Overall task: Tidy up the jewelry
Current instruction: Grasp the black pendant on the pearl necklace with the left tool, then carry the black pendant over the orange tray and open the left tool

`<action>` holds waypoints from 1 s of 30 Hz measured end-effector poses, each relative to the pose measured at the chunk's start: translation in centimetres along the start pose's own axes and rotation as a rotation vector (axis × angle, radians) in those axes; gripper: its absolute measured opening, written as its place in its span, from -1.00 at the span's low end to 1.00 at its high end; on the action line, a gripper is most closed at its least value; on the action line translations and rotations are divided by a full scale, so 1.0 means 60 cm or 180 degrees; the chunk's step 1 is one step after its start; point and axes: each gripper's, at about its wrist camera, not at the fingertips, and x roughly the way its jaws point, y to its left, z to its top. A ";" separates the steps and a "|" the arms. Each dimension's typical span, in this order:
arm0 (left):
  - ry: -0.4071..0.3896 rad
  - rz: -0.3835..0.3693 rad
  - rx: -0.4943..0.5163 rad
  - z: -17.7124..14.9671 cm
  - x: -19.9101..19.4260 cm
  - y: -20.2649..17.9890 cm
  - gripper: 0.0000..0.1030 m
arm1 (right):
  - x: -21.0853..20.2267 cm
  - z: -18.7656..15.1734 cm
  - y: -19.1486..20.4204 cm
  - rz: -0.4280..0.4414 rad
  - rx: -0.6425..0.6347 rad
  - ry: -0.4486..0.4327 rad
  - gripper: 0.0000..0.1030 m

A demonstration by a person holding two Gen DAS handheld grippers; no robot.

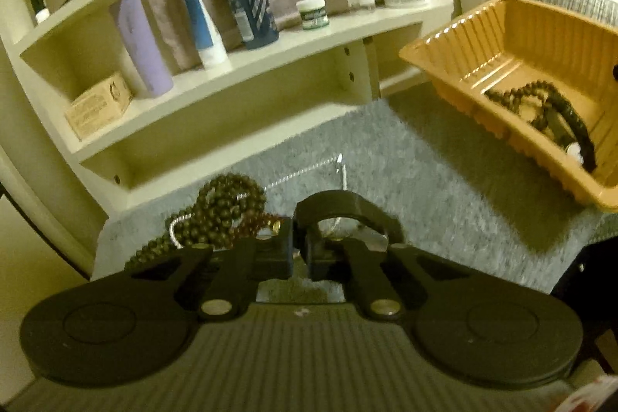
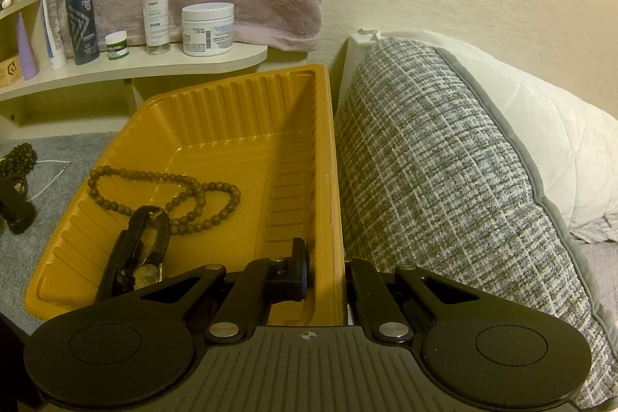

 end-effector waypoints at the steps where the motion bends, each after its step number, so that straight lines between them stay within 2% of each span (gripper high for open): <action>1: -0.0009 -0.0015 -0.0006 0.004 -0.001 0.000 -0.90 | 0.000 0.000 0.000 0.0001 0.0000 0.0000 -0.93; 7: -0.0052 -0.0054 0.0013 0.025 -0.011 -0.007 -0.90 | 0.000 0.000 -0.001 0.0002 0.0002 0.0000 -0.93; 15: -0.0241 -0.0264 -0.0072 0.069 -0.039 -0.025 -0.90 | 0.000 0.000 0.000 0.0004 0.0001 -0.0003 -0.94; 22: -0.0480 -0.0579 -0.0042 0.122 -0.066 -0.073 -0.90 | -0.001 0.000 0.001 0.0008 0.0004 -0.0009 -0.94; 30: -0.0524 -0.0986 0.0082 0.146 -0.067 -0.148 -0.90 | -0.002 0.000 0.001 0.0009 0.0006 -0.0010 -0.94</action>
